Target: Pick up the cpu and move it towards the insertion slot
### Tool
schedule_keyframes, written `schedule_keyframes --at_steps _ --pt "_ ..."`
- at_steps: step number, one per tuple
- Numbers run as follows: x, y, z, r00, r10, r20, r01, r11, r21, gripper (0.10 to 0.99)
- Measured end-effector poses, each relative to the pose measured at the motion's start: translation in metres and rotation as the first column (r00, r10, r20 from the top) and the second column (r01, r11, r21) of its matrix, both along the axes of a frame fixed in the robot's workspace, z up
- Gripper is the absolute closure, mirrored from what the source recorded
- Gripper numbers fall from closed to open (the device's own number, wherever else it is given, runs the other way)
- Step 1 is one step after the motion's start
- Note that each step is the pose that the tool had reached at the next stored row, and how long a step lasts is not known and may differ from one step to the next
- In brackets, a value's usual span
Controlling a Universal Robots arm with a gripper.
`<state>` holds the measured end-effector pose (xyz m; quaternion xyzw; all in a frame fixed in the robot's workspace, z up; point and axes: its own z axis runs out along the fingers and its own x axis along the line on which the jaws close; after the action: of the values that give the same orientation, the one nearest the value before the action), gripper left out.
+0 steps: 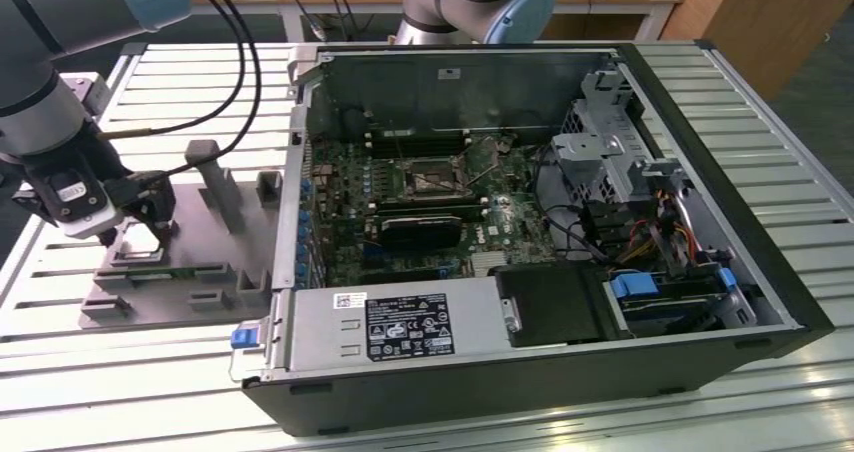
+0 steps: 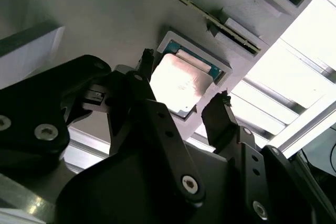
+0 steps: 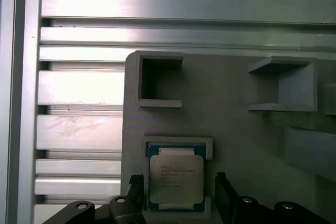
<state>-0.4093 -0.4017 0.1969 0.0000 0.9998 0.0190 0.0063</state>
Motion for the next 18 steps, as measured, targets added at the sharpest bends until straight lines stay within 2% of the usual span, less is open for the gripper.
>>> schedule_keyframes --at_steps 9,18 --pt "-0.0009 0.0018 -0.0113 1.0 0.0 0.0001 0.0 1.0 0.0 0.439" --pt "-0.0011 0.002 -0.0142 1.0 0.0 0.0 0.0 1.0 0.0 0.439"
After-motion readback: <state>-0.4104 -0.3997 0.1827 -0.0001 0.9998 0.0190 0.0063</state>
